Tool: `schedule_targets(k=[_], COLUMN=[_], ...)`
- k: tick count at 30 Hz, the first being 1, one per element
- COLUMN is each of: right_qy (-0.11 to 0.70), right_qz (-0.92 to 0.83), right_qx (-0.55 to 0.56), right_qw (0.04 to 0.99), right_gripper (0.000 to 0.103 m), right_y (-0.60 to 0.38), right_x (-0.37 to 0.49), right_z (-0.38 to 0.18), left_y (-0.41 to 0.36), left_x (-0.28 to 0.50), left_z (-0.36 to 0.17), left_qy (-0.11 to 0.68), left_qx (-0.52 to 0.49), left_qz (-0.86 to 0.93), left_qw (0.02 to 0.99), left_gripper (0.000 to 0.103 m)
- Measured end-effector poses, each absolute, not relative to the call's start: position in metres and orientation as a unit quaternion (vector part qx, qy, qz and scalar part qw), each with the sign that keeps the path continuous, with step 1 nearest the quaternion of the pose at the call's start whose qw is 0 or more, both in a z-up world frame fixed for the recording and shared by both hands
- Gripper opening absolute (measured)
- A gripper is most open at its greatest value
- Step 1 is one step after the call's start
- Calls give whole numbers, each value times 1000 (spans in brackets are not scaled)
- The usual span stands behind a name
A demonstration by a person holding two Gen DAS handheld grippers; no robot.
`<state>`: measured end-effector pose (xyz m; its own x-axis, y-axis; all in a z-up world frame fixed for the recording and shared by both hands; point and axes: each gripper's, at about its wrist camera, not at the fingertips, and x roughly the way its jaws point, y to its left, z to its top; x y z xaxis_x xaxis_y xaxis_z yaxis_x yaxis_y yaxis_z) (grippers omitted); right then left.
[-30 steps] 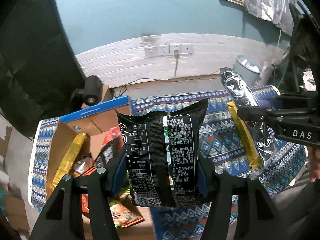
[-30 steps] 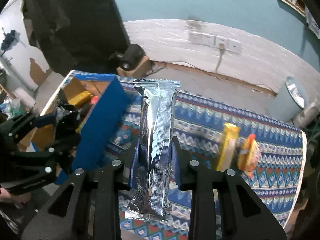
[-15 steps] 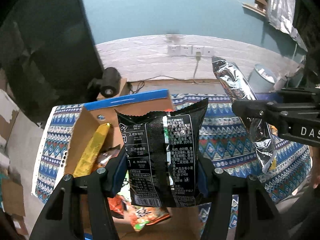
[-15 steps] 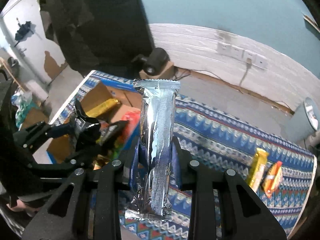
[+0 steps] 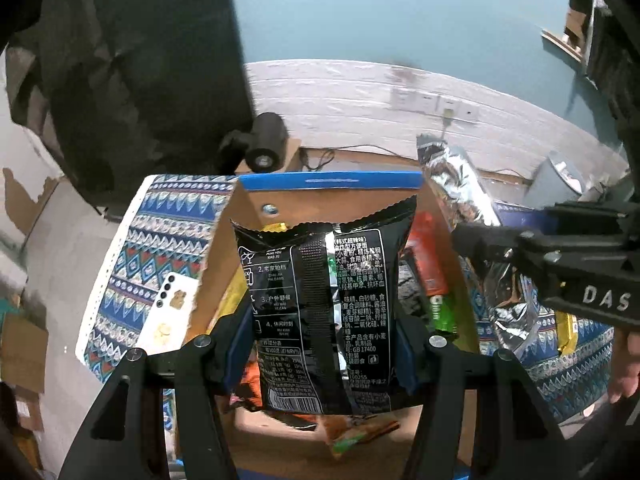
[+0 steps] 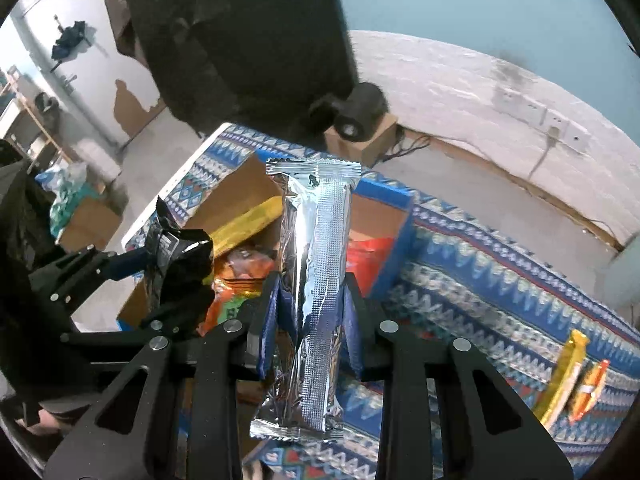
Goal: Organize snacks
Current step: 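Open both tools to drop the black bag and silver bar into the box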
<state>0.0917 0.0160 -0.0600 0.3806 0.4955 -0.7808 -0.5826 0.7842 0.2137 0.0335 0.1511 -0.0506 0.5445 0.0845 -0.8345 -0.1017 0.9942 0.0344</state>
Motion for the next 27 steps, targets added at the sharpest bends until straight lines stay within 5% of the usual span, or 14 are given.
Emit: schedule_targets(k=[8, 12, 16, 27], right_qy=[464, 461, 458, 454], right_qz=[336, 342, 333, 300], right_qx=[-50, -33, -31, -28], right_qw=[818, 818, 823, 838], right_gripper=[31, 49, 51, 68], right_y=[41, 39, 31, -7], right_x=[95, 94, 94, 90], right_z=[-71, -67, -63, -59], left_y=[162, 163, 157, 121], left_x=[34, 34, 34, 39], left_z=[-55, -56, -52, -54], left_qy=[489, 491, 485, 492], left_qx=[-14, -19, -19, 3], left_qz=[77, 82, 77, 42], left_qw=[869, 867, 871, 870], left_gripper=[62, 68, 77, 78])
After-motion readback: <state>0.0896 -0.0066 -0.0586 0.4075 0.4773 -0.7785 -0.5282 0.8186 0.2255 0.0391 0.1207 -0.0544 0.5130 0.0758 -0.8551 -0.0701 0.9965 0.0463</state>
